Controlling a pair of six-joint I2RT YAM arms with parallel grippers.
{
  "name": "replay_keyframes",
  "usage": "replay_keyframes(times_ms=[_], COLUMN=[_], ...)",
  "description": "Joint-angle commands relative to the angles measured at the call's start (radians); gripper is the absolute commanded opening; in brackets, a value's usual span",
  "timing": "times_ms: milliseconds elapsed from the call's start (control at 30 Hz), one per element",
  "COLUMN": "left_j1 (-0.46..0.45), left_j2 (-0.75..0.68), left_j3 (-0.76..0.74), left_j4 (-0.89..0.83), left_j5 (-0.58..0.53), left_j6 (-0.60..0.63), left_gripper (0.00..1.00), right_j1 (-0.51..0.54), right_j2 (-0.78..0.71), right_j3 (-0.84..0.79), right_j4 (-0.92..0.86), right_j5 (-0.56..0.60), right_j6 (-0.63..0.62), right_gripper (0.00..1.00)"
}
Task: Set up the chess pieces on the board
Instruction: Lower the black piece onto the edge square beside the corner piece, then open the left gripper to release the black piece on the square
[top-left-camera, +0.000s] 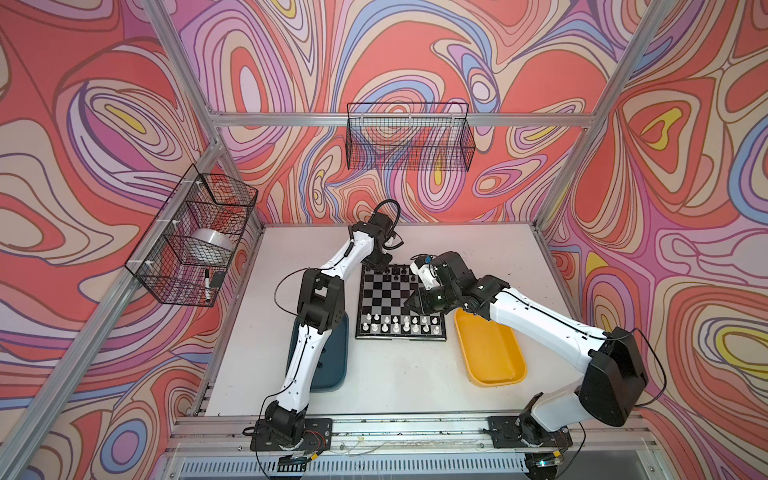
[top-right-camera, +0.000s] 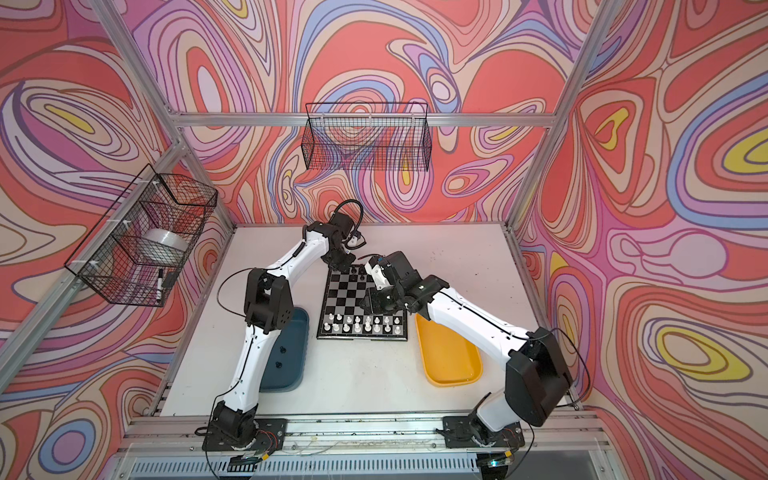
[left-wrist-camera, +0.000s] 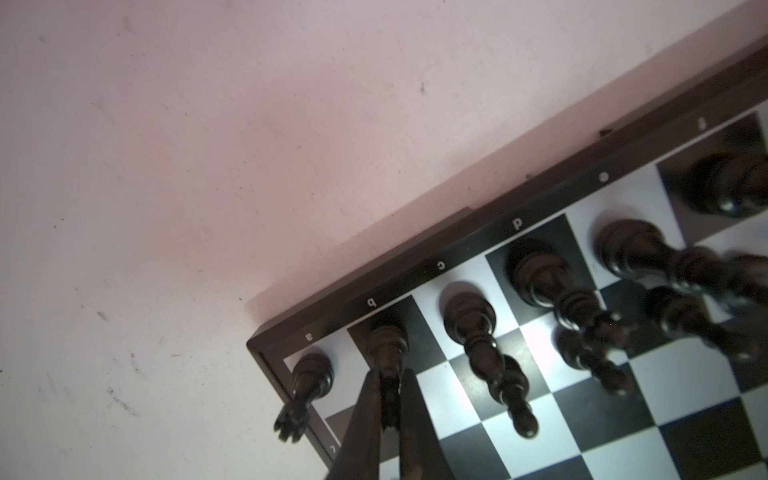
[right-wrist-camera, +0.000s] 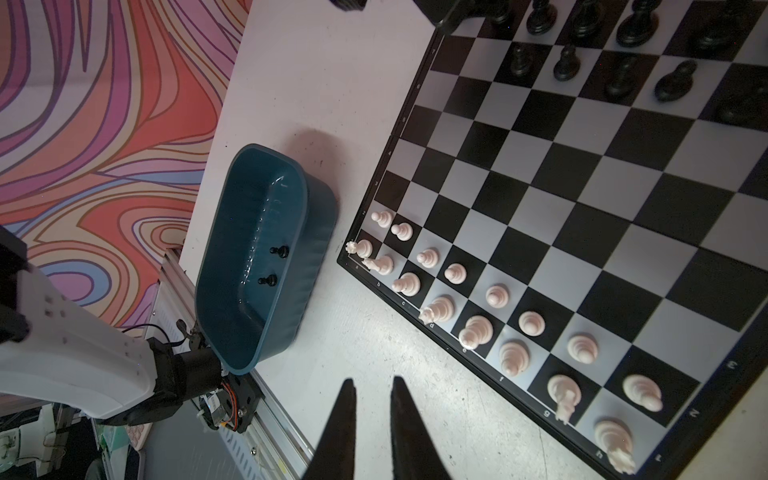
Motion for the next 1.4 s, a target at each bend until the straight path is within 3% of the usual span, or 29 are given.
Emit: replay_keyframes(times_ms=[0, 367, 800, 1367], left_j1=[-0.020, -0.020, -0.021, -0.021], left_j2=[0.022, 0.021, 0.025, -0.001], left_j3=[0.026, 0.026, 0.042, 0.050], left_j4=[-0.044, -0.057, -0.050, -0.053], left_j5=[0.010, 0.012, 0.014, 0.016], left_j6=[0.014, 0.020, 0.015, 0.017], left_gripper=[0.09, 0.09, 0.23, 0.27], right_j1=[-0.005, -0.005, -0.004, -0.005], right_j2=[0.015, 0.018, 0.022, 0.030], right_j3=[-0.013, -0.015, -0.020, -0.004], right_j4=[0.012, 0.013, 0.015, 0.010], right_j5=[-0.006, -0.006, -0.004, -0.004], right_j6=[-0.010, -0.011, -0.013, -0.017], right_gripper=[0.16, 0.16, 0.16, 0.16])
